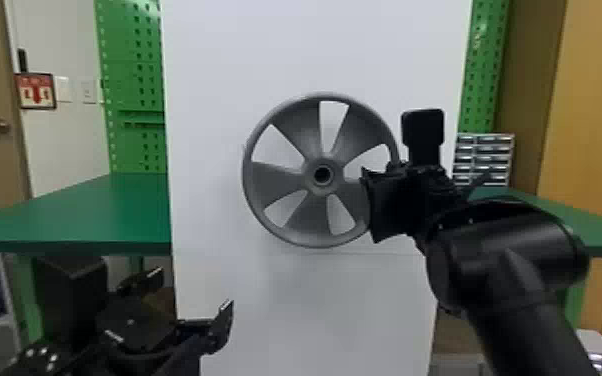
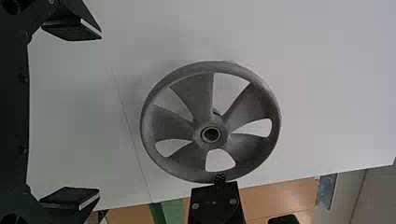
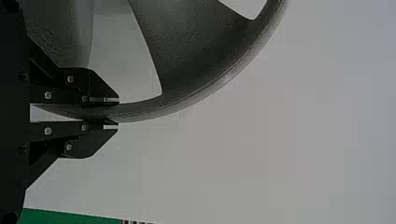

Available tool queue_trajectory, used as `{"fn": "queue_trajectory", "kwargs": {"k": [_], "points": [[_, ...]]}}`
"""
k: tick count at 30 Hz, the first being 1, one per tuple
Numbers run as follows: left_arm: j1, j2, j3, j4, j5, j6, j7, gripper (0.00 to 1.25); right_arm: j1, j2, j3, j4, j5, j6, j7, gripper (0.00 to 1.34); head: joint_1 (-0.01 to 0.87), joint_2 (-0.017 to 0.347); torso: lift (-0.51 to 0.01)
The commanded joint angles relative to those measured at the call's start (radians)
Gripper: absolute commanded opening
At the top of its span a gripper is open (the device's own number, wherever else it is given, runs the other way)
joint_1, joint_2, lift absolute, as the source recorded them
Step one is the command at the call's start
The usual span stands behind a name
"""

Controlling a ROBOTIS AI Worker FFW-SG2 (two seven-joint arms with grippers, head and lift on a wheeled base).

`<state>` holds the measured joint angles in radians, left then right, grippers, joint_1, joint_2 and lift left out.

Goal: Hold the wheel and insert it

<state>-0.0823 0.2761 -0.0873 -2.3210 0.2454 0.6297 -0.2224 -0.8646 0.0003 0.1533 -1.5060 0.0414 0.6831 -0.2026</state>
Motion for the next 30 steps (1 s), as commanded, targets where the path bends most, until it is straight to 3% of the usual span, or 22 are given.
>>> {"fn": "queue_trajectory", "kwargs": {"k": [1,20,30], "points": [[-0.001,0.000,0.000,0.000,0.000,-0.002,0.000,1.15,-0.002,0.001,-0.004,0.010,-0.002,-0.008,0.000,0.12,0.210,0.009,-0.442],[0.004,0.000,0.001,0.002,0.000,-0.004,0.000,1.15,-0.005,0.001,-0.004,0.010,-0.018,-0.022,0.000,0.16,0.210,0.009,-0.442],[0.006,0.000,0.003,0.000,0.002,-0.004,0.000,1.15,0.001,0.001,-0.008,0.009,-0.037,-0.037,0.000,0.89,0.210,0.009,-0.442]]}}
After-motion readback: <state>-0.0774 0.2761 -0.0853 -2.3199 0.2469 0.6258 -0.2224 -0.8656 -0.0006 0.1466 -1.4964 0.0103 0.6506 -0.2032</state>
